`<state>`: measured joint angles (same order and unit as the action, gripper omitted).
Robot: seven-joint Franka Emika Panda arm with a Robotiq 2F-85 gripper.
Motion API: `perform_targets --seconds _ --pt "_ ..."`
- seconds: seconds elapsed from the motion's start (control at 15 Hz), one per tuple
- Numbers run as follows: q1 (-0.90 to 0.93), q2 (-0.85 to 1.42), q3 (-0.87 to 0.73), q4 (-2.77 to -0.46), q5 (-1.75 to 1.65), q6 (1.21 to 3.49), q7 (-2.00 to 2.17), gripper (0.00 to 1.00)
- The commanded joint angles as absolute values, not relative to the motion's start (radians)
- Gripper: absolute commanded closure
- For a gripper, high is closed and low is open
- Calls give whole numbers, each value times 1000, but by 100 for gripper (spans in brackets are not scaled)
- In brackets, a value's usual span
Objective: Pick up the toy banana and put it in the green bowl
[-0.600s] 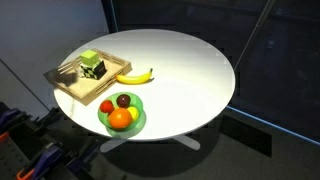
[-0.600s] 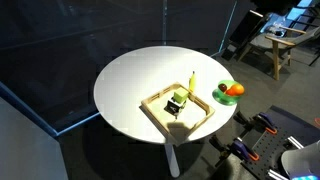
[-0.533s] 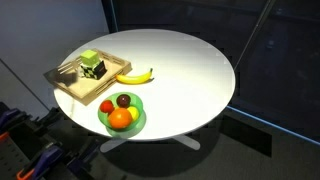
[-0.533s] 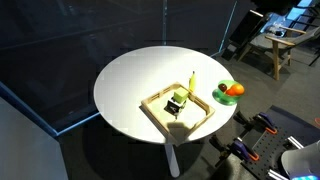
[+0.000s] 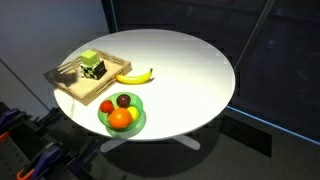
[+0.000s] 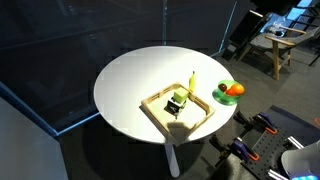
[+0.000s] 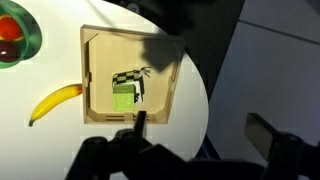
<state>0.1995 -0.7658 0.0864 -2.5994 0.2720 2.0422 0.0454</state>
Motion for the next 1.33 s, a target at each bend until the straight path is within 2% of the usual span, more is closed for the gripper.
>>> perform_targets --seconds 0.0,0.67,1.27 --pt "173 -748 88 -2579 261 2036 43 0" --pt "40 -710 95 -2523 127 2060 84 0" --pt "-59 -586 101 -2428 -3 2068 222 0"
